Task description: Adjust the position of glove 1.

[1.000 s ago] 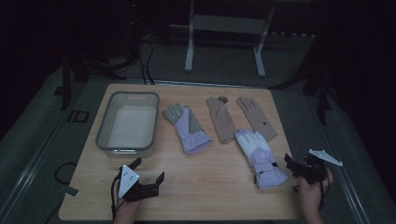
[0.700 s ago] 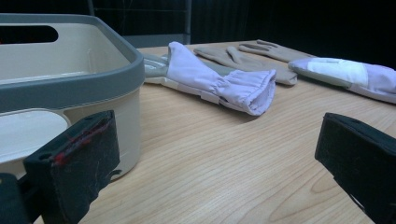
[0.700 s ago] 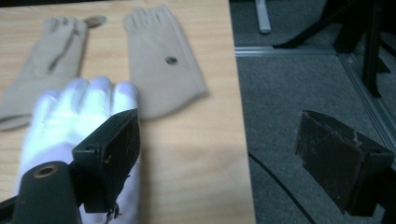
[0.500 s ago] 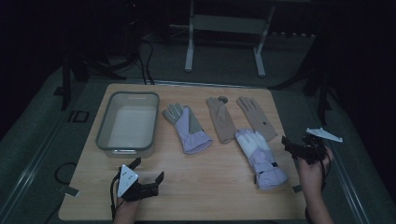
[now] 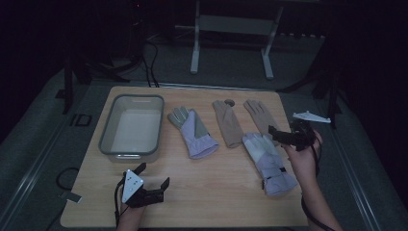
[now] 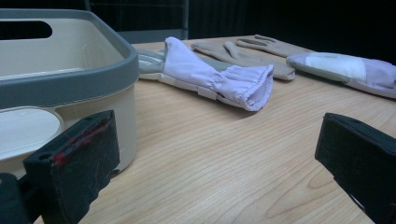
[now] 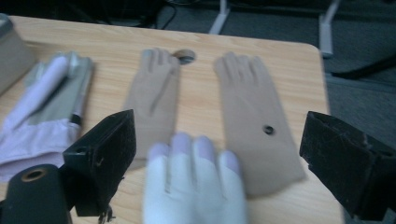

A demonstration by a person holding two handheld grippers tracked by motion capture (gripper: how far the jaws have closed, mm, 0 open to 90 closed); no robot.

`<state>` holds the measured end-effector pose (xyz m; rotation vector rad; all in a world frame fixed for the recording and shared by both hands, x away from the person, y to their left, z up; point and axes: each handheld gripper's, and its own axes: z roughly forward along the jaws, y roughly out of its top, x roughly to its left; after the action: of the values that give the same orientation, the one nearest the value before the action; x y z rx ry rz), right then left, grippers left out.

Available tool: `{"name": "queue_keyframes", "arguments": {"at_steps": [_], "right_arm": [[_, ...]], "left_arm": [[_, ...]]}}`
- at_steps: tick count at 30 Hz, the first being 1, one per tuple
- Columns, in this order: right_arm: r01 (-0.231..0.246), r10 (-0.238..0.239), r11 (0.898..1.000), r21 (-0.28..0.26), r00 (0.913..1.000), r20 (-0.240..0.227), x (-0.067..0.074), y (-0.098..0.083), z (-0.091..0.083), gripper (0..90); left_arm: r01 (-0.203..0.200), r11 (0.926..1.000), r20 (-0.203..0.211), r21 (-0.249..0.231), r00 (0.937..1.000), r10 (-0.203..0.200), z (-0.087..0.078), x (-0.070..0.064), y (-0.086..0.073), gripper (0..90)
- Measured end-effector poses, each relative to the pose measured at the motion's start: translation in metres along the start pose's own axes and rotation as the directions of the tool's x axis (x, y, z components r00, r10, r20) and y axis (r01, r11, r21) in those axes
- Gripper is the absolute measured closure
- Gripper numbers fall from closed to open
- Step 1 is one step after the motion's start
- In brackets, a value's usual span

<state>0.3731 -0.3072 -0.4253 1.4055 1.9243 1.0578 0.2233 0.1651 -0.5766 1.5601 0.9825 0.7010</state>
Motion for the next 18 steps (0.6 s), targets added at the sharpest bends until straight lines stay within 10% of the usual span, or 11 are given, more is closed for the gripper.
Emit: {"name": "queue_keyframes", "arguments": {"at_steps": [18], "right_arm": [[0.075, -0.070, 0.997, 0.032, 0.9872, -0.143, 0.065, 0.030, 0.040, 12.4]], "left_arm": [[0.008, 1.0000, 0.016, 0.002, 0.9998, -0.008, -0.001, -0.001, 0.003, 0.2]]}}
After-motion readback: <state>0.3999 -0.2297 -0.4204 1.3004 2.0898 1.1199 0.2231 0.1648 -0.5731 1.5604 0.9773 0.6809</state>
